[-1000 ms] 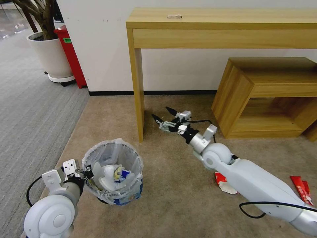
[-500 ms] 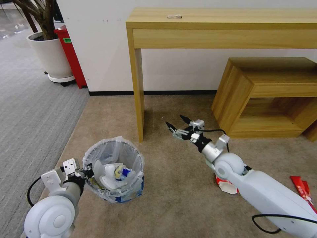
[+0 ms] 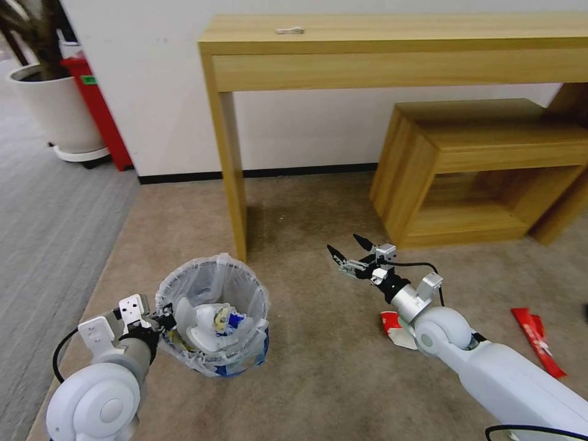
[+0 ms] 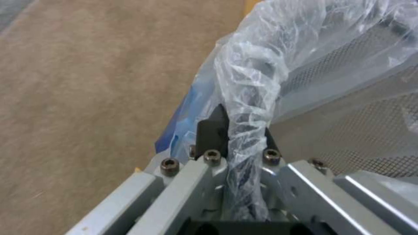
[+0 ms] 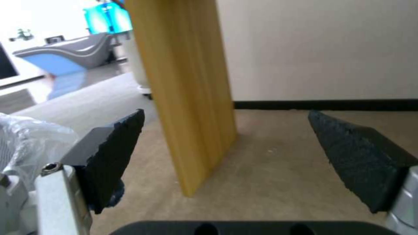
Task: Pick up the trash bin and place the garbage on the floor into it.
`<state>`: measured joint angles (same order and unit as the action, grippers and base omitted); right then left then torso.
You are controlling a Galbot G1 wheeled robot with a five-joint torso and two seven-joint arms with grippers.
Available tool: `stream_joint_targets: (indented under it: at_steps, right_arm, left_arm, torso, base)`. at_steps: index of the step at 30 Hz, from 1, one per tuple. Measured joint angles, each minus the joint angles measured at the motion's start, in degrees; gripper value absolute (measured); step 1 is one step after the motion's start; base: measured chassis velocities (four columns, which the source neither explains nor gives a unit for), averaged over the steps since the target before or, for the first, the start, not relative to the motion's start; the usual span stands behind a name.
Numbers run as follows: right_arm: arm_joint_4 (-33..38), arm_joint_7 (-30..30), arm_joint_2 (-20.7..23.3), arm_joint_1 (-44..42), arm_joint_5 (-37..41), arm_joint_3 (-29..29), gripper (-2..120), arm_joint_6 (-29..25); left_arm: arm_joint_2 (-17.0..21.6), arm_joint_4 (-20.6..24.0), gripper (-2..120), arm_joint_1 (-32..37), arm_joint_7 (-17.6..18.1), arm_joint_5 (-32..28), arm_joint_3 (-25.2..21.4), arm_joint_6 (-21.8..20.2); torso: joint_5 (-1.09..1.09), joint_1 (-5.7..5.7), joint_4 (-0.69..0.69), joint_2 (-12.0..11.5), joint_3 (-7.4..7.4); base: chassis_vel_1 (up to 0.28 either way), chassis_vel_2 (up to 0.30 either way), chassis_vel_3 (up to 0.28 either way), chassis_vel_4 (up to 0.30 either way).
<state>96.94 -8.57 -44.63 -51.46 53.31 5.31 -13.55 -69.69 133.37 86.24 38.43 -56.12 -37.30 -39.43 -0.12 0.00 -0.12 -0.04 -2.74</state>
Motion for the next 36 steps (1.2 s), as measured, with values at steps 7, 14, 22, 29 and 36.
stream_joint_targets:
  at_steps: [7,14,22,29,36]
  right_arm:
    - [0.0,0.0,-0.1,-0.5,-0.3,-0.2,96,-0.3]
    - [-0.2,0.0,-0.3,-0.5,-0.5,-0.3,95,-0.4]
    - [-0.4,-0.1,-0.4,-0.5,-0.6,-0.2,95,-0.5]
    - [-0.6,0.0,-0.7,-0.5,-0.6,0.0,96,-0.5]
    - [-0.9,0.9,-1.2,-0.7,-0.9,0.3,97,-0.5]
  left_arm:
    - [0.1,0.0,1,0.0,0.0,0.0,-0.1,0.0]
    - [0.1,0.1,1,0.1,0.0,-0.1,-0.2,0.0]
    - [0.0,0.1,1,0.0,0.1,-0.1,-0.1,0.0]
    - [-0.1,0.1,1,0.0,0.1,-0.2,-0.2,0.1]
    - [-0.1,0.1,1,-0.2,0.2,-0.5,-0.3,0.1]
  torso:
    - [0.0,0.0,0.0,0.0,0.0]
    - [0.0,0.0,-0.01,0.0,0.0]
    - [-0.01,0.0,-0.01,0.0,0.0]
    - [0.0,0.0,-0.01,0.0,0.0]
    - [0.0,0.0,-0.02,0.0,0.0]
  base:
    - [-0.1,-0.109,-0.115,-0.103]
    - [-0.133,-0.133,-0.119,-0.116]
    - [-0.131,-0.129,-0.125,-0.119]
    - [-0.123,-0.126,-0.126,-0.116]
    - [-0.052,-0.059,-0.059,-0.063]
